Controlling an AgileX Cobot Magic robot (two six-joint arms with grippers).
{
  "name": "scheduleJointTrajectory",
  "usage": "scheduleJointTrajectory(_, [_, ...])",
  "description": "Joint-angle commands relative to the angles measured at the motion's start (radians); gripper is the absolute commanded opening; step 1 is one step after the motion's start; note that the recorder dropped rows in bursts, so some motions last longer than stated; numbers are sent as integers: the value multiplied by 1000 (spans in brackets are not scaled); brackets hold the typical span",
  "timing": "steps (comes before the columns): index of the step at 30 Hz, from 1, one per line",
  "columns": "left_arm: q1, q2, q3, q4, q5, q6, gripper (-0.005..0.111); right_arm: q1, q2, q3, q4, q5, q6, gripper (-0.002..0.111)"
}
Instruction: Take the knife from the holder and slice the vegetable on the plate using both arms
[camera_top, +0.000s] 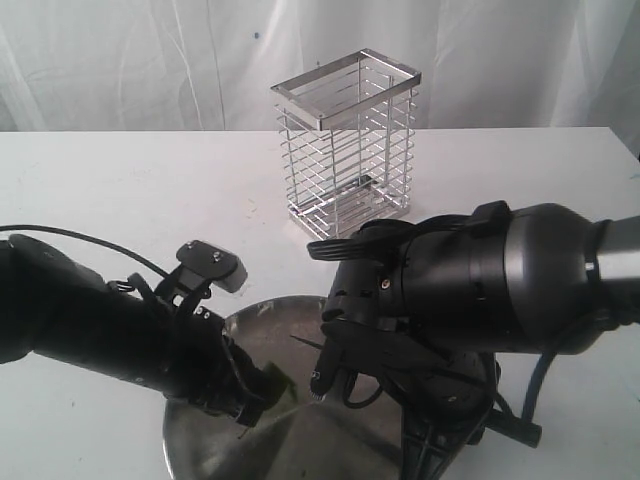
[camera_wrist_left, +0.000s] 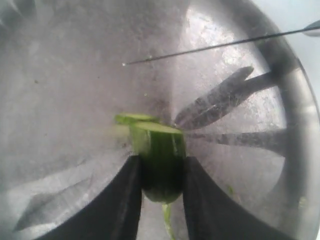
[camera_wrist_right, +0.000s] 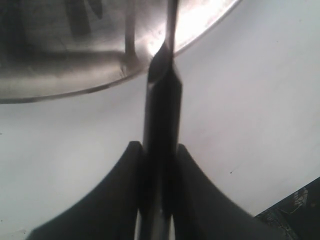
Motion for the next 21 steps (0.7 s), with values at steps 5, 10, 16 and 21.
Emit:
scheduleJointTrajectory(5, [0,-29,9,37,-18,-36,0,-3,-12,0,71,36,-32,0])
scheduleJointTrajectory(10, [0,-21,9,37,-68,-43,0,-3,-12,0,85,64,-53,0])
scheduleJointTrajectory(16, [0,-25,7,37,-105,-53,0,-1,-20,0,204,64,-158,0])
scheduleJointTrajectory(21, [0,-27,7,25,-84,-73,0,-1,-20,0,242,64,-180,0])
